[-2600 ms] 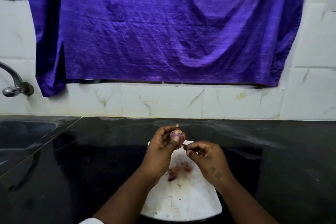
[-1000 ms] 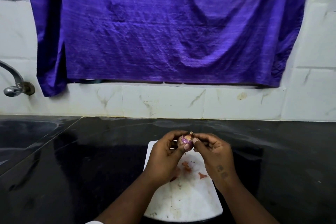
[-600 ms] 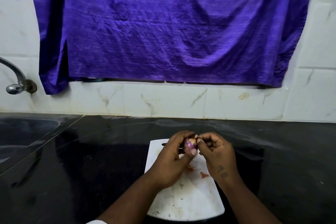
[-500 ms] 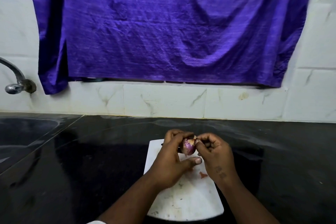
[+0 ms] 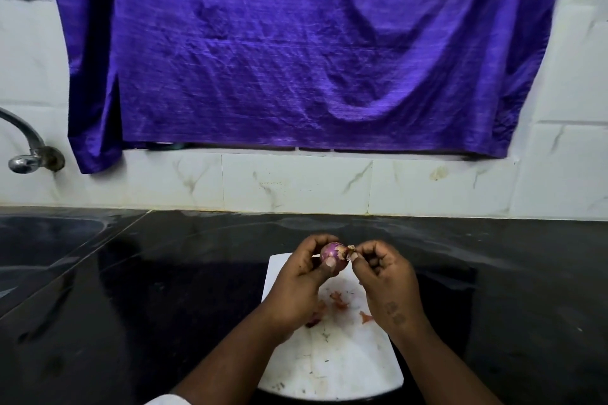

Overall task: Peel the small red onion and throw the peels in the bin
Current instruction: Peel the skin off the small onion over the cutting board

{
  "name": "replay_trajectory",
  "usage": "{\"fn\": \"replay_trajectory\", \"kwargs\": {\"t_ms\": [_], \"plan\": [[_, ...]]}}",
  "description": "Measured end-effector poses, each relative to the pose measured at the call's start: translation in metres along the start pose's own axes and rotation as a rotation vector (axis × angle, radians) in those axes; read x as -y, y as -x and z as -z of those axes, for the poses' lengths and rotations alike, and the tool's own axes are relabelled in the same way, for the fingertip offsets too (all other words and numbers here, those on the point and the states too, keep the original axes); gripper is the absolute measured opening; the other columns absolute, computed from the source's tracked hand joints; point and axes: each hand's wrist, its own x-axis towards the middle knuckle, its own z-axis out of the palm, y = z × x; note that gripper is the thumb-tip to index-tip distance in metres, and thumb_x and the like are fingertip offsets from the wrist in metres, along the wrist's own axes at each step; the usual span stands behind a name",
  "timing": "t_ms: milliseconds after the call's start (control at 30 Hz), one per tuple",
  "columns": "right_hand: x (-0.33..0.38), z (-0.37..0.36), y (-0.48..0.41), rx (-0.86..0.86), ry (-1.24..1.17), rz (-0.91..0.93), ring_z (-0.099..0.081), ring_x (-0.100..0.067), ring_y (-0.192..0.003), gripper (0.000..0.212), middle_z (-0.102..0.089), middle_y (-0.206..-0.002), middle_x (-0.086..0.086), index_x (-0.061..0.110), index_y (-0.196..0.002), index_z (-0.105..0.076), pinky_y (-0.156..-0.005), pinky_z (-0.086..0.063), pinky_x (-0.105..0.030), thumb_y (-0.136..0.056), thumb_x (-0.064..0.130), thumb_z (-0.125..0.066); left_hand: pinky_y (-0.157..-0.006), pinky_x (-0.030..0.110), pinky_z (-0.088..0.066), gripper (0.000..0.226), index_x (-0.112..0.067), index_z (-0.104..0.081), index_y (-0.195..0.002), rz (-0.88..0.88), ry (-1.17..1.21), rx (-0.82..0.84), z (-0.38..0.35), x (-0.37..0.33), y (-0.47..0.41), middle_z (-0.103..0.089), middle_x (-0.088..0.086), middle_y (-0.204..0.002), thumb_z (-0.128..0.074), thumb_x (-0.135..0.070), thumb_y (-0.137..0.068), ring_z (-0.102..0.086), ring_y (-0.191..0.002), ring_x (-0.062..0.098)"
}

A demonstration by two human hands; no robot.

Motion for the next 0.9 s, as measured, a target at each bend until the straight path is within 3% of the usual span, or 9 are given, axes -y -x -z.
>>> {"fn": "replay_trajectory", "kwargs": {"t_ms": [233, 467, 667, 767, 900], "plan": [[-0.0002, -0.0001, -0.0006, -0.015, 0.049, 0.032, -0.063, -0.004, -0.064, 0.015, -0.072, -0.078, -0.002, 0.02, -0.08, -0.071, -0.06, -0.049, -0.015, -0.088, 0.008, -0.071, -0.093, 0.032, -0.057, 0.026, -0.021, -0.064, -0.129, 0.03, -0.056, -0.003, 0.0002, 0.0004, 0.0006, -0.074, 0.002, -0.119, -0.046, -0.016, -0.11, -0.069, -0.103, 0.013], [-0.0027, 0.0008, -0.0009, -0.024, 0.092, 0.056, -0.066, -0.009, -0.069, 0.014, -0.072, -0.082, -0.001, 0.02, -0.08, -0.071, -0.061, -0.051, -0.015, -0.088, 0.008, -0.071, -0.085, 0.028, -0.055, 0.03, -0.019, -0.066, -0.127, 0.03, -0.128, -0.008, 0.0003, -0.0022, 0.003, -0.074, 0.004, -0.115, -0.04, -0.019, -0.113, -0.066, -0.096, 0.012], [-0.0061, 0.001, -0.002, -0.011, 0.076, 0.048, -0.069, -0.013, -0.072, 0.015, -0.073, -0.084, -0.003, 0.019, -0.082, -0.072, -0.06, -0.053, -0.017, -0.089, 0.006, -0.069, -0.074, 0.024, -0.051, 0.036, -0.012, -0.07, -0.121, 0.055, -0.071, 0.005, -0.001, -0.0064, 0.0046, -0.072, -0.003, -0.095, -0.036, -0.02, -0.114, -0.059, -0.079, 0.006], [-0.0032, 0.0021, -0.0018, 0.03, -0.04, -0.004, -0.07, -0.015, -0.072, 0.018, -0.076, -0.082, -0.002, 0.022, -0.084, -0.075, -0.061, -0.057, -0.027, -0.092, 0.007, -0.069, -0.072, 0.027, -0.047, 0.038, -0.014, -0.07, -0.121, 0.097, 0.008, -0.007, -0.0011, -0.0075, 0.0043, -0.072, -0.001, -0.093, -0.034, -0.023, -0.114, -0.055, -0.075, 0.009], [0.0029, 0.0011, -0.0013, 0.086, -0.201, -0.105, -0.073, -0.031, -0.081, 0.022, -0.079, -0.092, -0.003, 0.025, -0.095, -0.08, -0.068, -0.061, -0.045, -0.096, 0.01, -0.064, -0.074, 0.031, -0.045, 0.031, -0.015, -0.064, -0.117, 0.106, -0.029, -0.027, 0.0016, -0.006, 0.0035, -0.069, -0.006, -0.087, -0.035, -0.026, -0.114, -0.05, -0.079, 0.015]]}}
